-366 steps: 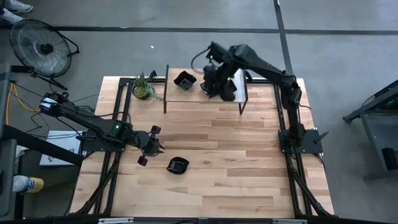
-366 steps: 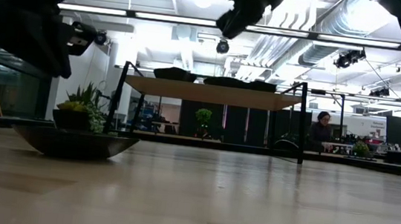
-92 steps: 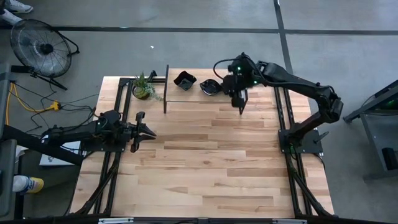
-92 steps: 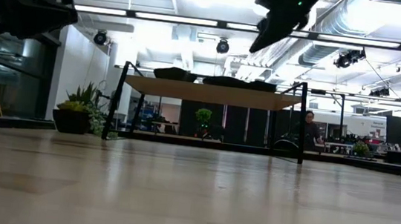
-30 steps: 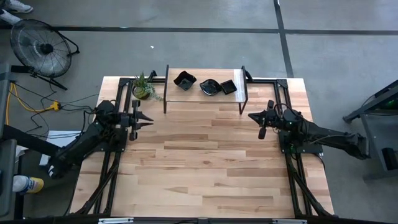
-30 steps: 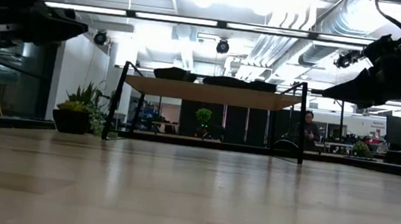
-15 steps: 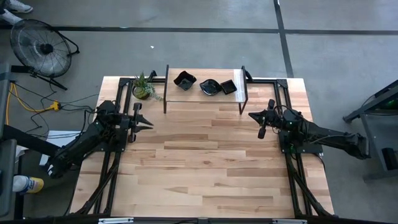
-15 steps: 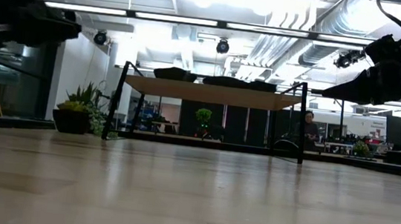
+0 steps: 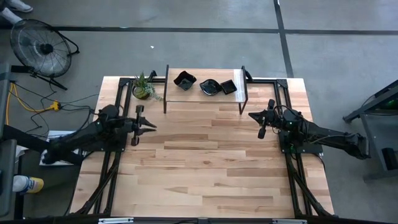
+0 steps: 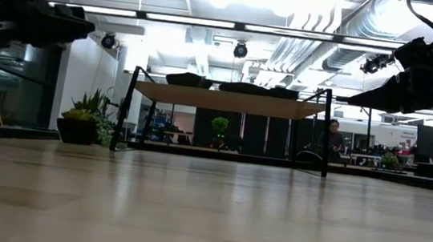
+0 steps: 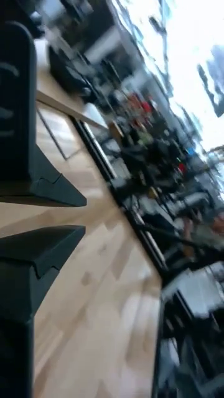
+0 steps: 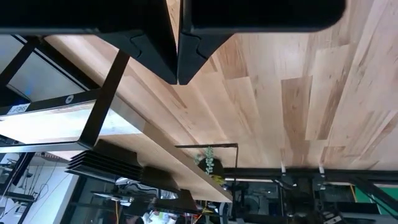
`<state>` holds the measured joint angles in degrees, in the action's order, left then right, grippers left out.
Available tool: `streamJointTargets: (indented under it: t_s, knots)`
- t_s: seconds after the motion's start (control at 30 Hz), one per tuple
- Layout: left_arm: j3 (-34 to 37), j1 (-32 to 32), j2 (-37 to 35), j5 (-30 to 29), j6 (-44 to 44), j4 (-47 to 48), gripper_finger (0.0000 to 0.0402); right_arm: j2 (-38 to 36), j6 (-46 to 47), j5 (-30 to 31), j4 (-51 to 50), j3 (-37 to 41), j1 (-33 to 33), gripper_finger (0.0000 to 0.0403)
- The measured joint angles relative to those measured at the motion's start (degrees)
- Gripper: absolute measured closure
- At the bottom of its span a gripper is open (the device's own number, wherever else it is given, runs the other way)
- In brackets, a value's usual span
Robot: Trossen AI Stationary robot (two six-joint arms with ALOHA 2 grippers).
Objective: Pick & Place Mini shaped plates
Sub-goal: Return to Home Position
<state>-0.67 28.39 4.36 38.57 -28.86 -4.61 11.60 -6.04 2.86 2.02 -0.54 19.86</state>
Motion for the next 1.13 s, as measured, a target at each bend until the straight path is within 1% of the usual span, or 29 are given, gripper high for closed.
streamJointTargets:
  t_s: [0.07, 0.13, 0.2, 0.27, 0.37, 1.13]
  knots:
    - [0.0, -4.1, 0.1, -7.9, 1.4, 0.0, 0.0346, 0.0, 0.0, 0.0, 0.0, 0.0, 0.0, 0.0393]
    - [0.0, -7.2, 0.0, -14.4, 1.7, 0.1, 0.0346, 0.0, 0.0, 0.0, 0.0, 0.0, 0.0, 0.0392]
    - [0.0, -9.4, 0.0, -18.6, 1.8, 0.2, 0.0346, 0.0, 0.0, 0.0, 0.0, 0.0, 0.0, 0.0392]
    - [0.0, -10.7, 0.0, -20.8, 1.8, 0.7, 0.0346, 0.0, 0.0, 0.0, 0.0, 0.0, 0.0, 0.0391]
    - [0.0, -11.6, 0.0, -21.3, 1.9, 0.6, 0.0346, 0.0, 0.0, 0.0, 0.0, 0.0, 0.0, 0.0391]
    - [0.0, -11.6, 0.0, -21.3, 1.9, 0.6, 0.0346, 0.0, 0.0, 0.0, 0.0, 0.0, 0.0, 0.0391]
